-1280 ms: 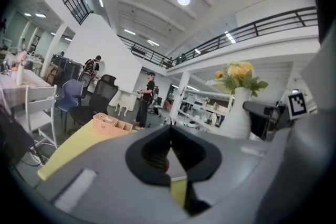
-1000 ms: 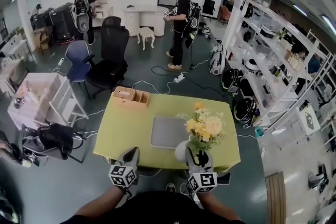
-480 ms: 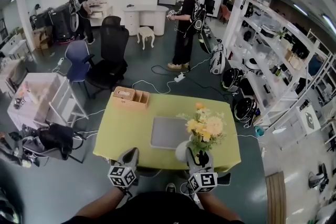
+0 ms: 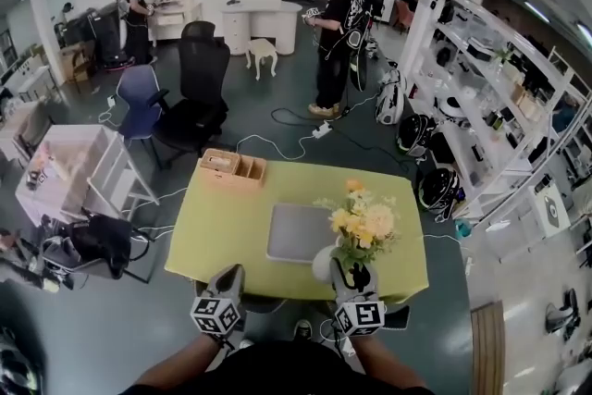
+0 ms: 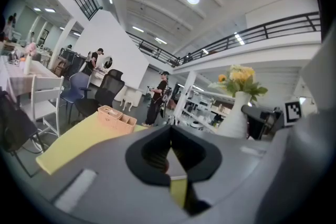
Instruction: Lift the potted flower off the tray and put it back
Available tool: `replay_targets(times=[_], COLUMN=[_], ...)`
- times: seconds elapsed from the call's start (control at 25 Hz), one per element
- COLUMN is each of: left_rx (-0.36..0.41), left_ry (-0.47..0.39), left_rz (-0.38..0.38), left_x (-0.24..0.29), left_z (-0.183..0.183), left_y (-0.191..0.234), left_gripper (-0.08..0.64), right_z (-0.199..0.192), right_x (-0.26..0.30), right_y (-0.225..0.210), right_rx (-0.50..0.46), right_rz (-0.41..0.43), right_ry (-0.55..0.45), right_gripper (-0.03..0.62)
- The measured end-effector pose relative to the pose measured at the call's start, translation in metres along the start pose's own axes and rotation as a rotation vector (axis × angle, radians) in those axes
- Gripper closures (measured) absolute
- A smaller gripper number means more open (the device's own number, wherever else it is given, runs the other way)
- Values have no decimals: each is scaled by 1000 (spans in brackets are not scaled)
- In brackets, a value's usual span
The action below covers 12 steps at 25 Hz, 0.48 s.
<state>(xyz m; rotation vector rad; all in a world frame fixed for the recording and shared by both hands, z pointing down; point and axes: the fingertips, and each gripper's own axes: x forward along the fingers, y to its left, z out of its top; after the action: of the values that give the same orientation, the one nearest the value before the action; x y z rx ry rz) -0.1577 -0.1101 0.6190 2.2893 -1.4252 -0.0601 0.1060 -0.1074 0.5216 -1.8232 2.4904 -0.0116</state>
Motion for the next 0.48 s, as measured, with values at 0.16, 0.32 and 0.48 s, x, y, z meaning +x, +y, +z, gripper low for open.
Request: replay_targets(times=[0.16,0.32,0.48], left_rx=[-9,-15,-20], left_ry=[29,55,73], left_rz=[23,50,94], left_x=[6,16,23], left_z=[-13,-25,-33], left_y=[3,7,12], left_gripper=[552,552,552], right_z=[-9,-24,-41], right_x=[16,36,59], right_y=[-12,-29,-44], right_rx=[-14,-3,7], right_rz=[14,24,41], right_ry=[5,16,36], right_gripper=[379,379,379])
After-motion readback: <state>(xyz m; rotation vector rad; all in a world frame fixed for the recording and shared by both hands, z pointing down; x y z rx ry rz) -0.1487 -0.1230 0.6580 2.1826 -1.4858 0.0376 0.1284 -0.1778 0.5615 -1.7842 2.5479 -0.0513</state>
